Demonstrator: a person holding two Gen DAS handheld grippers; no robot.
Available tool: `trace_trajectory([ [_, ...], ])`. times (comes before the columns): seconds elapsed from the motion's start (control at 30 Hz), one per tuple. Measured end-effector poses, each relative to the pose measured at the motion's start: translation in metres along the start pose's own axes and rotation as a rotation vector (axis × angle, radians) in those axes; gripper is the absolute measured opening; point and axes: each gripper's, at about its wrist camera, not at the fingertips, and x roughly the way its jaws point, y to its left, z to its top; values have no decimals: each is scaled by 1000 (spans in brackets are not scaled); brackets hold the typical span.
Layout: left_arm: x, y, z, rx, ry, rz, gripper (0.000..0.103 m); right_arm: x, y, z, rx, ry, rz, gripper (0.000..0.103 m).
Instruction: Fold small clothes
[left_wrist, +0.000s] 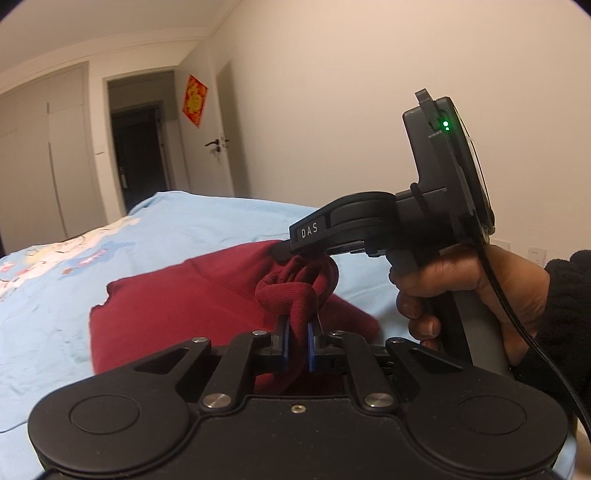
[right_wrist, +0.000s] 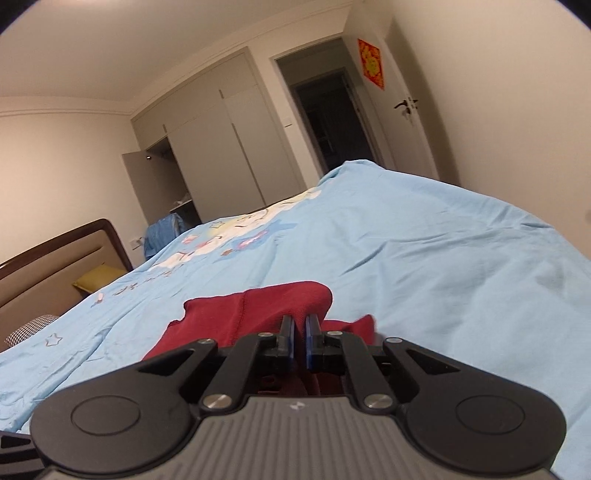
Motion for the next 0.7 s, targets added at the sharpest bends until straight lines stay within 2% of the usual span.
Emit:
trace_trajectory([
  [0.23, 17, -7, -6, 3, 44, -27, 10, 3, -19, -15, 32, 30, -38, 7],
  [0.37, 21, -6, -4, -7, 63, -38, 18, 6, -23, -22, 50, 48, -46, 8],
  [0.43, 21, -5, -2, -18, 66, -42, 24, 5, -24, -23, 57, 53, -50, 12],
  [0.6, 12, 5, 4, -85, 47, -50, 57, -2, -22, -20, 59, 48, -69, 26],
  [0.67, 3, 11, 6, -132, 32, -44, 65, -5, -22, -19, 58, 44, -79, 35],
  [0.7, 0, 15, 8, -161, 26, -36, 72, -7, -22, -18, 57, 41, -85, 45],
])
